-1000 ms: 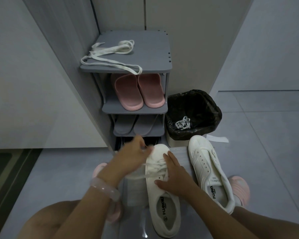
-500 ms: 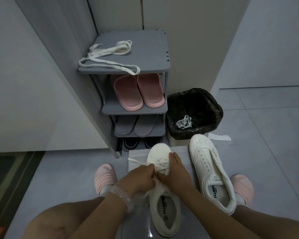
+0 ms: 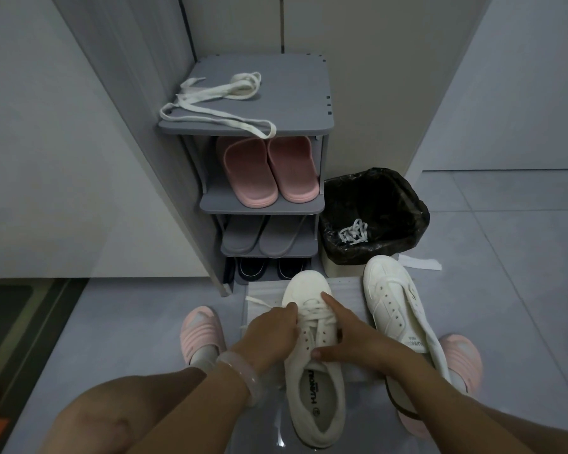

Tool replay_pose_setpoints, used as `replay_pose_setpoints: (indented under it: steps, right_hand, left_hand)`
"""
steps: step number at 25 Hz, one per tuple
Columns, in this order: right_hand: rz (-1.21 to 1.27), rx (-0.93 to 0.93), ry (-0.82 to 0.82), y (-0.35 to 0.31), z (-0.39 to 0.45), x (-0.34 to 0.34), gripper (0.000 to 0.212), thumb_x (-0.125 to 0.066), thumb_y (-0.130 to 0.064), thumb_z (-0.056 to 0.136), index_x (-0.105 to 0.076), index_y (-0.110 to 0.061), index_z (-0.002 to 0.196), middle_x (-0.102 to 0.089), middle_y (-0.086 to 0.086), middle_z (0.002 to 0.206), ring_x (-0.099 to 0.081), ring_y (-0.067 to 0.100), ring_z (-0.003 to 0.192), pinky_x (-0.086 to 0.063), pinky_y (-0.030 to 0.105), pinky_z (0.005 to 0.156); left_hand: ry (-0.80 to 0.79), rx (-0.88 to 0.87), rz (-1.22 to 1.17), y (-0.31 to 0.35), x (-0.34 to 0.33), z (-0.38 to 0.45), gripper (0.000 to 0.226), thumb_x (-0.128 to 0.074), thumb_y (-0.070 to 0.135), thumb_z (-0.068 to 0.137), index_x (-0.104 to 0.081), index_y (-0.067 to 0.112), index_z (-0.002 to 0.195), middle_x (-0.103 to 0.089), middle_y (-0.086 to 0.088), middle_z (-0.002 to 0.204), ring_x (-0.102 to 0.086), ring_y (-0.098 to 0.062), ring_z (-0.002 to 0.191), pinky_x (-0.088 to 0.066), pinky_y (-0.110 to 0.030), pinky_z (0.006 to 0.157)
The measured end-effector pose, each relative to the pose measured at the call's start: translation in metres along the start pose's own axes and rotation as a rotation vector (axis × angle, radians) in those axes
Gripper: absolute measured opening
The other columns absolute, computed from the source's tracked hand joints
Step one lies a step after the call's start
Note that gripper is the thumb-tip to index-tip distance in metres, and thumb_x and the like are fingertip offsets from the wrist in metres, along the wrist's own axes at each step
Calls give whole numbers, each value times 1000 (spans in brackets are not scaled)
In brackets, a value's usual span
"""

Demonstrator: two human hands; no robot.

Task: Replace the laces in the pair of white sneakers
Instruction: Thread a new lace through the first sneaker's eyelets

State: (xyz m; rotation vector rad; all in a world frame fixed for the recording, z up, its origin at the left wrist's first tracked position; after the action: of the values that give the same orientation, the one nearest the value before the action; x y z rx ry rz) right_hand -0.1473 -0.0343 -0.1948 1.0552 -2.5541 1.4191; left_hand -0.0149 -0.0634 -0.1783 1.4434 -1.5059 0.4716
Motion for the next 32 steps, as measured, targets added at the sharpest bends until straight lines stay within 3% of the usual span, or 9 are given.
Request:
replay_pose_setpoints:
  steps: [5, 11, 13, 15, 18, 22, 25, 28, 32]
  right_hand:
    - [-53, 10, -4, 0, 2, 0, 113, -79, -37, 70, 2, -32, 148, -21, -3, 154, -28, 15, 138, -31, 37, 112]
    - [-79, 1, -12, -4, -2, 3, 114, -79, -43, 68, 2, -35, 148, -25, -1, 152, -34, 18, 134, -41, 41, 105]
    - [-87, -7, -50, -6, -4, 0, 112, -77, -41, 71, 3, -33, 148, -22, 0, 153, -34, 19, 135, -41, 42, 105]
    - [-69, -6, -44, -7, -4, 1, 99, -72, -37, 78, -5, -27, 150, -22, 0, 152, -31, 19, 137, -36, 38, 109]
    - [-99, 88, 310, -18, -4, 29, 44, -63, -30, 87, -54, -20, 128, -43, 1, 131, -42, 14, 123, -33, 26, 107]
    - [-471, 216, 319, -39, 1, 21, 25, -55, -19, 91, -66, -13, 112, -56, 7, 110, -54, 20, 102, -40, 23, 85]
    - [-684, 189, 254, -42, 7, -1, 22, -45, -16, 92, -58, -9, 108, -51, 8, 112, -48, 22, 103, -38, 28, 78]
    - [-535, 133, 291, -41, 10, 3, 4, -50, -13, 88, -49, -14, 85, -47, 4, 96, -45, 16, 87, -34, 22, 68]
    - [-24, 49, 233, -29, 6, 22, 22, -59, -6, 85, -49, -23, 76, -52, -3, 84, -49, 8, 71, -37, 5, 52]
  left_hand:
    - [-53, -33, -196, 10, 5, -3, 13, -47, 8, 87, -39, 15, 95, -55, -7, 89, -54, -21, 78, -42, -34, 67]
    - [144, 25, -1288, -1, 95, -18, 28, -41, -9, 87, -43, 15, 74, -35, -4, 61, -31, -4, 38, -25, -14, 36]
    - [137, 101, -1060, -24, 98, -19, 24, -43, -5, 87, -47, 15, 75, -38, -4, 61, -35, -7, 43, -27, -16, 40]
    - [63, 137, -475, -38, 86, -15, 12, -50, 9, 88, -53, 18, 81, -54, 0, 75, -51, -13, 66, -39, -22, 57]
    - [-64, 98, -89, -38, 52, -10, 13, -54, 23, 89, -59, 17, 98, -59, -3, 108, -56, -18, 100, -43, -25, 82]
    - [-63, -5, -48, -18, 20, 1, 36, -55, 28, 89, -50, 21, 124, -54, -1, 126, -50, -19, 116, -41, -30, 93]
    - [35, -74, 49, -2, 10, 1, 23, -48, 24, 92, -51, 14, 112, -58, -8, 115, -54, -25, 105, -42, -33, 82]
    - [-17, -104, 64, 7, 10, -3, 10, -44, 19, 91, -49, 11, 95, -58, -12, 105, -54, -27, 94, -39, -33, 73]
    - [32, -74, -319, 5, 53, -7, 7, -49, 16, 88, -49, 16, 81, -55, 1, 83, -48, -12, 74, -36, -24, 66]
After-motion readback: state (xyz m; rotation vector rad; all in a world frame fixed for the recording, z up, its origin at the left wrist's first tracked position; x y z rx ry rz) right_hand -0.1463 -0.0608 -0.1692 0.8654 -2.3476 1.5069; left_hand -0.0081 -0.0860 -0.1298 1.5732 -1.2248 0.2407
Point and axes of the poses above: each hand's wrist, its own z-axis towards the middle knuckle, its own x-axis out of the back of the hand, y = z × x, the point moved 6 cm from there along z, towards the middle knuckle
